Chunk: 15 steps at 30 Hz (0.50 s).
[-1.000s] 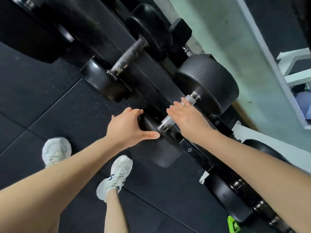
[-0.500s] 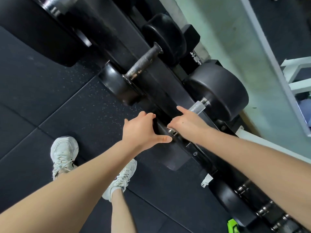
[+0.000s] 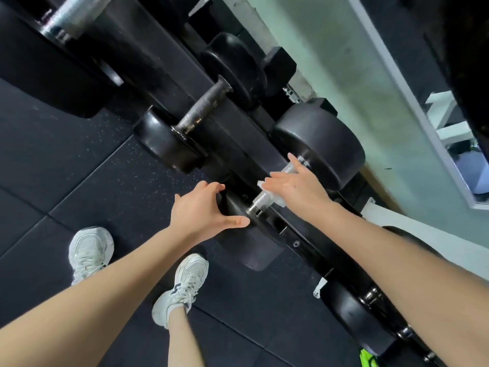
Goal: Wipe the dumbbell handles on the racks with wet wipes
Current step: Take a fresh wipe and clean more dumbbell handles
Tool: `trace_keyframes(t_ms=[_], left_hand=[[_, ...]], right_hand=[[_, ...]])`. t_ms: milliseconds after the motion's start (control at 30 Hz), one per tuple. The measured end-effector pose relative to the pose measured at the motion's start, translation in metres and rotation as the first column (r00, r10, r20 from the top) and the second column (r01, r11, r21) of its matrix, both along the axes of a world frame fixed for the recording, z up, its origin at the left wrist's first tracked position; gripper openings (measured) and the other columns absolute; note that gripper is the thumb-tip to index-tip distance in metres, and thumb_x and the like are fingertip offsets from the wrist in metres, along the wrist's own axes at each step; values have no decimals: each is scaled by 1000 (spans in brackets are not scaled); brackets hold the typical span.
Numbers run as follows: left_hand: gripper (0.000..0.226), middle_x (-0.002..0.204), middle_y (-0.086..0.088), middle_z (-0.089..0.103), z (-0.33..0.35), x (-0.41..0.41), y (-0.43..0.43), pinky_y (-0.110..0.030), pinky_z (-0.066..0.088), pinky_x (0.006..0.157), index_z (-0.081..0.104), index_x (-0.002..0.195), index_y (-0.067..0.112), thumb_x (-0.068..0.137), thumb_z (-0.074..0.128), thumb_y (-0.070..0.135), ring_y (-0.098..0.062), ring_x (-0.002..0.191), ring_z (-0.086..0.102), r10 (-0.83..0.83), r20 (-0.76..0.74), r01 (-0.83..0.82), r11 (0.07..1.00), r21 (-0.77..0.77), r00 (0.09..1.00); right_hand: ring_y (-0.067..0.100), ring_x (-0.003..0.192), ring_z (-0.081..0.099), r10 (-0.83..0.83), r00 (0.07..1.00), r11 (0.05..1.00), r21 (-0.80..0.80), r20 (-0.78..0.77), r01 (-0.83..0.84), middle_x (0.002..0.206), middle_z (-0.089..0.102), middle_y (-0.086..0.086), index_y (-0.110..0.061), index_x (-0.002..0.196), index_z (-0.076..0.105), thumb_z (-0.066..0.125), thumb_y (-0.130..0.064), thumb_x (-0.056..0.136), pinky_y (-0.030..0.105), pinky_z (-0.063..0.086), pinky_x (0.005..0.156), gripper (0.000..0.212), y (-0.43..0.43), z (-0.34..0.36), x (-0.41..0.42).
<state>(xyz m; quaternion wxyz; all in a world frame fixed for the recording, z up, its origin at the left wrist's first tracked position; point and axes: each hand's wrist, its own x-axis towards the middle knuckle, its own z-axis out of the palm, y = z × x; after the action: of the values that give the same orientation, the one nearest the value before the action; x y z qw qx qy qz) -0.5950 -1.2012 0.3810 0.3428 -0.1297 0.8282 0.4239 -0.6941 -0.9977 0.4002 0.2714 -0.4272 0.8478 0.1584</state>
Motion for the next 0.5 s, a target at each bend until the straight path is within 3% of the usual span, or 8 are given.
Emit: trace_keyframes(t_ms=[67, 133, 167, 233, 300, 367, 433, 500], left_hand=[[98, 118, 8, 50, 0, 0, 0, -48, 35, 104, 44, 136, 24, 56, 70, 73, -20, 115, 53, 2, -2, -2, 1000, 3, 1000], [97, 118, 8, 50, 1, -1, 0, -47, 36, 104, 44, 136, 24, 55, 71, 72, -19, 115, 52, 5, -2, -5, 1000, 0, 1000], [97, 119, 8, 50, 0, -1, 0, -47, 36, 104, 44, 135, 24, 55, 71, 72, -19, 115, 52, 5, 1, -5, 1000, -4, 1000], [98, 118, 8, 50, 1, -2, 0, -46, 36, 104, 44, 136, 24, 55, 70, 73, -18, 115, 52, -5, 4, 5, 1000, -17, 1000], [100, 116, 9, 50, 1, -2, 1, -45, 37, 103, 44, 136, 24, 54, 69, 75, -18, 114, 52, -17, 7, 17, 999, -29, 1000], [108, 114, 11, 49, 1, -2, 1, -44, 38, 102, 44, 136, 24, 47, 65, 83, -17, 112, 53, -24, 12, 24, 999, -37, 1000], [113, 115, 11, 50, 1, -3, 1, -44, 39, 102, 44, 135, 25, 42, 61, 87, -17, 113, 53, -31, 14, 32, 998, -46, 999], [108, 121, 9, 51, -1, -4, 1, -43, 39, 102, 44, 136, 25, 47, 66, 83, -18, 117, 52, -42, 14, 43, 997, -62, 999]], right_hand=[[22, 132, 44, -299, 954, 946, -126, 8, 298, 119, 66, -1, -23, 127, 59, 58, -3, 90, 41, 12, 118, 43, -1, 6, 17], [21, 142, 27, -700, 672, 617, -268, 243, 740, 124, 63, -6, -34, 128, 58, 44, -14, 99, 27, 31, 104, 38, -1, 19, 40], [20, 139, 32, -780, 522, 441, -288, 345, 850, 120, 66, -7, -36, 126, 59, 41, -16, 99, 20, 34, 99, 38, 0, 25, 49], [10, 117, 55, -821, 410, 262, -377, 398, 888, 108, 69, -13, -35, 123, 61, 43, -13, 98, 14, 41, 94, 38, 2, 35, 62], [1, 98, 59, -875, 355, 171, -477, 327, 862, 101, 66, -21, -30, 122, 63, 44, -10, 97, 14, 44, 87, 37, 5, 34, 67], [4, 93, 58, -953, 218, 64, -561, 211, 825, 100, 68, -13, -23, 118, 67, 44, -9, 97, 15, 43, 85, 34, 5, 24, 67], [7, 86, 56, -954, -22, -198, -571, 299, 797, 88, 70, -8, -18, 95, 73, 44, -8, 94, 21, 45, 86, 31, 0, 9, 59], [6, 82, 58, -797, -227, -521, -447, 560, 727, 76, 64, -13, -15, 86, 73, 47, -11, 95, 18, 46, 79, 27, -11, -4, 48]])
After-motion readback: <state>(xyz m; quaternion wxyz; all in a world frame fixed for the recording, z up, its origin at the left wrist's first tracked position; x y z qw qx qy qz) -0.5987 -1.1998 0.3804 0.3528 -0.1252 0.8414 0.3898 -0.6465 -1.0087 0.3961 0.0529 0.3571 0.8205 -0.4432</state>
